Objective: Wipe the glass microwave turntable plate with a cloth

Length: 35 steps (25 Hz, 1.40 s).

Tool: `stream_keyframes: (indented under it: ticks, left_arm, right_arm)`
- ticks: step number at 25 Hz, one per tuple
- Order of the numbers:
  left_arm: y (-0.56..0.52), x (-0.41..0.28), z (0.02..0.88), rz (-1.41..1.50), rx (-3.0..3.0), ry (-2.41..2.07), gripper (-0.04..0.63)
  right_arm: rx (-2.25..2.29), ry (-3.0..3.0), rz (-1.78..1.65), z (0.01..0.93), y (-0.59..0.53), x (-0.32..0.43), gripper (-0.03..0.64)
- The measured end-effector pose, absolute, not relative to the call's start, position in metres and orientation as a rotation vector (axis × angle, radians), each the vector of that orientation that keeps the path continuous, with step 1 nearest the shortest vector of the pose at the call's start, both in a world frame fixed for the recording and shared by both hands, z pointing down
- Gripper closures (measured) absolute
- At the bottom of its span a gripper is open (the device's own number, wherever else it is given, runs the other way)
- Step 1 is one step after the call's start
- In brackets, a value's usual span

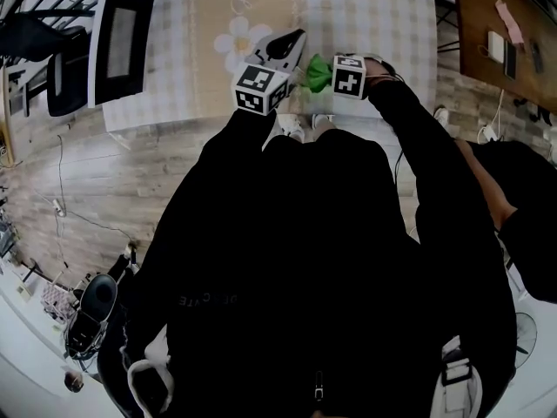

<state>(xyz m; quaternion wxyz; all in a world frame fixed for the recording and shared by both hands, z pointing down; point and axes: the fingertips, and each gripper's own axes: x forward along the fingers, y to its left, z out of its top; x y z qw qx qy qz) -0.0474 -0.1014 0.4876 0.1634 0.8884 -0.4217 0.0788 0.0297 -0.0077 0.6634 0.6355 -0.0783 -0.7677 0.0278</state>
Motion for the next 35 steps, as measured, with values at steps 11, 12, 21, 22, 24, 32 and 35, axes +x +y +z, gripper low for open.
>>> stream_keyframes:
  ticks: [11, 12, 21, 22, 24, 32, 35]
  left_arm:
    - [-0.131, -0.029, 0.482, 0.229, 2.57, -1.196, 0.574]
    - [-0.134, -0.028, 0.482, 0.231, 2.569, -1.197, 0.574]
    - [-0.159, -0.023, 0.488, 0.244, 2.546, -1.213, 0.574]
    - [-0.161, -0.022, 0.489, 0.245, 2.544, -1.214, 0.574]
    - [-0.166, -0.022, 0.49, 0.25, 2.542, -1.214, 0.574]
    - [-0.175, -0.023, 0.502, 0.271, 2.51, -1.223, 0.574]
    - [-0.176, -0.022, 0.506, 0.274, 2.503, -1.22, 0.574]
  right_arm:
    - [-0.001, -1.781, -0.037, 0.64, -0.112, 0.049, 0.483]
    - [0.006, -1.779, -0.05, 0.64, -0.12, 0.051, 0.483]
    - [0.032, -1.777, -0.13, 0.65, -0.174, 0.054, 0.482]
    - [0.035, -1.777, -0.136, 0.652, -0.18, 0.054, 0.483]
    - [0.043, -1.779, -0.151, 0.655, -0.19, 0.052, 0.483]
    - [0.05, -1.763, -0.169, 0.675, -0.212, 0.046, 0.483]
    - [0.045, -1.751, -0.179, 0.683, -0.212, 0.046, 0.483]
